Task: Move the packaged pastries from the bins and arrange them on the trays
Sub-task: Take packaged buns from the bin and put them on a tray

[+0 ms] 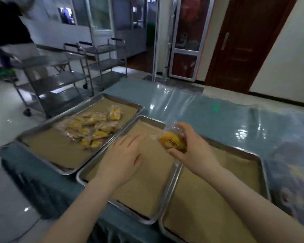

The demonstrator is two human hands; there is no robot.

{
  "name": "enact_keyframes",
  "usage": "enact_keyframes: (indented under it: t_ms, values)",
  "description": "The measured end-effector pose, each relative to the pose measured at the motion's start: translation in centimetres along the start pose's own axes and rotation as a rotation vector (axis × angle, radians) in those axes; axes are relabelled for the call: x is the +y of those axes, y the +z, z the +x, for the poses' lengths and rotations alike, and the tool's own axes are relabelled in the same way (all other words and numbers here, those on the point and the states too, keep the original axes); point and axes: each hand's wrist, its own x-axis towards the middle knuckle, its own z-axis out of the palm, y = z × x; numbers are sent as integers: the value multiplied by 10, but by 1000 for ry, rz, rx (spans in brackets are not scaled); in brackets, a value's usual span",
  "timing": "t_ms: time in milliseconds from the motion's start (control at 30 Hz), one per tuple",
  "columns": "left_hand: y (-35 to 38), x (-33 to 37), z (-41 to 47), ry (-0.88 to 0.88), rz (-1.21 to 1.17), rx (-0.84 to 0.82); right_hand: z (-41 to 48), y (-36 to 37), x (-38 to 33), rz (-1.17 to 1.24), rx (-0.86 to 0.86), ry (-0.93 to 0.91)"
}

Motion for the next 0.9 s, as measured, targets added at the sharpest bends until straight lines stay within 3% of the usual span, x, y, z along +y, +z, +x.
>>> enact_keyframes:
  t_ms: [367,567,733,900]
  values:
    - [5,-182,-46,-297,-74,-42,93,181,-71,347,-288,112]
    - [31,-263,-55,-494,-62,-229,152,292,-104,380,-422,112]
    - [42,-304,-51,-510,-61,-232,188,344,-124,325,-582,80]
    - [48,-321,-48,-425,-82,-281,185,336,-122,196,-575,61]
